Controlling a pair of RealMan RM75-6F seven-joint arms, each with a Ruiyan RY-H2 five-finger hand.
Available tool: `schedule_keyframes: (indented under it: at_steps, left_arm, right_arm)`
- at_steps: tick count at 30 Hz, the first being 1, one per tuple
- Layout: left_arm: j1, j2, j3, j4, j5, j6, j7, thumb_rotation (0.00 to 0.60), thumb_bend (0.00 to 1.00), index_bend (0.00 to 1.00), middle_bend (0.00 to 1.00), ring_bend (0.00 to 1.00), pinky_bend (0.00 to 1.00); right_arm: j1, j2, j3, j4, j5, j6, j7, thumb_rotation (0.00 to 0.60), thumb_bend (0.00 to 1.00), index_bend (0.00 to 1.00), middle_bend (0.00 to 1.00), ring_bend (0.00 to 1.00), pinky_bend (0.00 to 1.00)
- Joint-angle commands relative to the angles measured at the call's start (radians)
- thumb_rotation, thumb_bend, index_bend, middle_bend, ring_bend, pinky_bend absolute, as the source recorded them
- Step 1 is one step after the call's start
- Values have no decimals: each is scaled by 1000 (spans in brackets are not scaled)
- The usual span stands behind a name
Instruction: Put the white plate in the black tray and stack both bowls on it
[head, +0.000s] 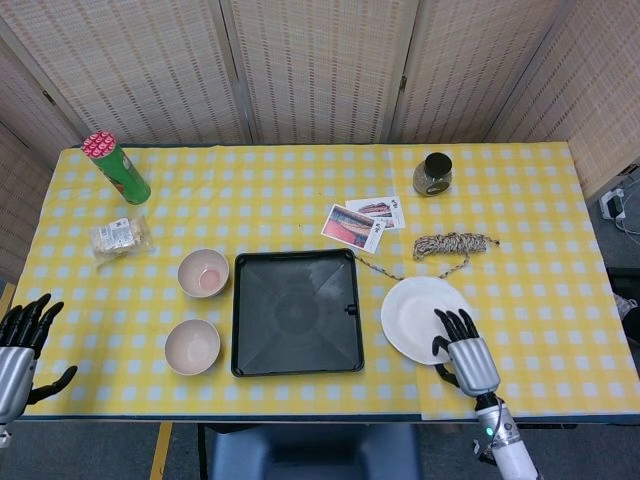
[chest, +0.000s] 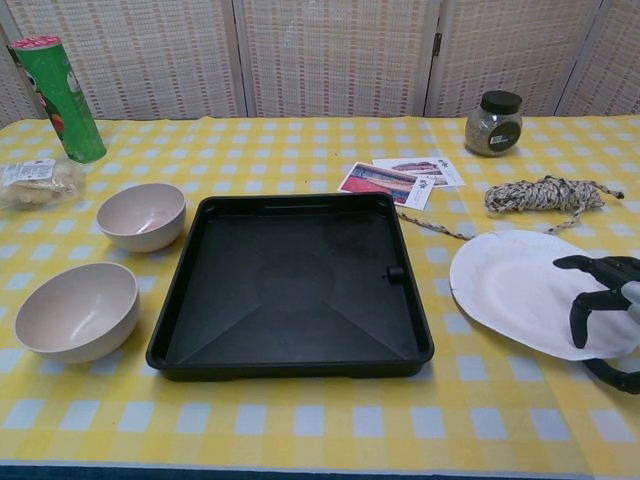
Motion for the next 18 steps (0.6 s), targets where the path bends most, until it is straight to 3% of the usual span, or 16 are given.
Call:
schedule_keyframes:
  at_steps: [1,5,18]
  left_arm:
    - [0,0,0,0,0,0,1,600,271,0,0,0,0]
    - [0,-1,-1,0,-2,-1,3,600,271,0,0,0,0]
    - [-5,-5,4,-2,2,-13,12,600,271,0,0,0,0]
  right_arm:
    - [1,1,2,0,-1,10,9,600,469,621,144,107,0]
    - [-1,10,10,-5,-12,51,27,600,472,629,150,114,0]
    - [-14,77,62,-98,-114,334,71,600,472,630,155,133,0]
